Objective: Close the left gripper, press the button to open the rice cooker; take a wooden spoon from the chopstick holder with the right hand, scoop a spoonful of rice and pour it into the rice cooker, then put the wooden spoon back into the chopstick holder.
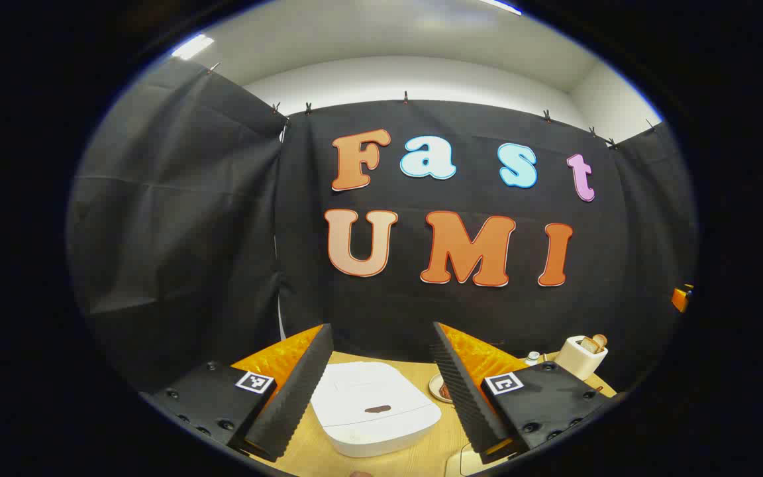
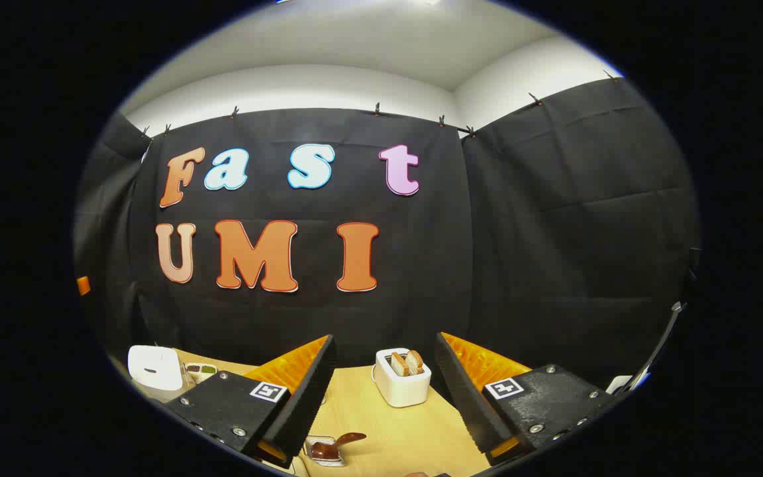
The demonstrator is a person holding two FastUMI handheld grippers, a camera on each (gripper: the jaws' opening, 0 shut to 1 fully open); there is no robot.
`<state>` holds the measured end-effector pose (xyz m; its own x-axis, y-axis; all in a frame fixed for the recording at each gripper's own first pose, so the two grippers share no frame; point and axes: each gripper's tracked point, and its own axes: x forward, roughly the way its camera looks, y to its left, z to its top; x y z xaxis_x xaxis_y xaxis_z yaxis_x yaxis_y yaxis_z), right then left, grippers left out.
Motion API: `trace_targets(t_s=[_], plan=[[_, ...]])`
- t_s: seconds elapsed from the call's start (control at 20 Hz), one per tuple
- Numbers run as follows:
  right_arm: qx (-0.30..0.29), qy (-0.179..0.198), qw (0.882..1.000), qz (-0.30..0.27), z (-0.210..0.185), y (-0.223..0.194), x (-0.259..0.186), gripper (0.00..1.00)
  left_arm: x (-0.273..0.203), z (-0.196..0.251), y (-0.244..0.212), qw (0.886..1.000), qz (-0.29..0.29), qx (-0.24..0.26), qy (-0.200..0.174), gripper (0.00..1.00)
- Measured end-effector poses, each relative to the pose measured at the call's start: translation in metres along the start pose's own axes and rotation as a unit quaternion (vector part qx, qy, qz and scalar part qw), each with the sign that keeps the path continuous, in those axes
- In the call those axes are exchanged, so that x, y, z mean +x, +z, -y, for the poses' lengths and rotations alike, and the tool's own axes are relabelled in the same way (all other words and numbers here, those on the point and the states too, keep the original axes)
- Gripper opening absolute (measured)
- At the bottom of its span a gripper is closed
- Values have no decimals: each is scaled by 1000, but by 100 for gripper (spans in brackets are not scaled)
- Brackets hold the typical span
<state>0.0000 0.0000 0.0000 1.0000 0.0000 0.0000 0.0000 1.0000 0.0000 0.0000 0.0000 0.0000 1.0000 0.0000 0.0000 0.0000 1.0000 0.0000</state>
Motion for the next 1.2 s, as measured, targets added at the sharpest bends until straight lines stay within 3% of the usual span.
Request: trace_targets(t_s=[1.2], plan=[[-12, 16, 1000, 7, -21, 9, 7, 93, 7, -11, 1, 1000, 7, 19, 13, 97]])
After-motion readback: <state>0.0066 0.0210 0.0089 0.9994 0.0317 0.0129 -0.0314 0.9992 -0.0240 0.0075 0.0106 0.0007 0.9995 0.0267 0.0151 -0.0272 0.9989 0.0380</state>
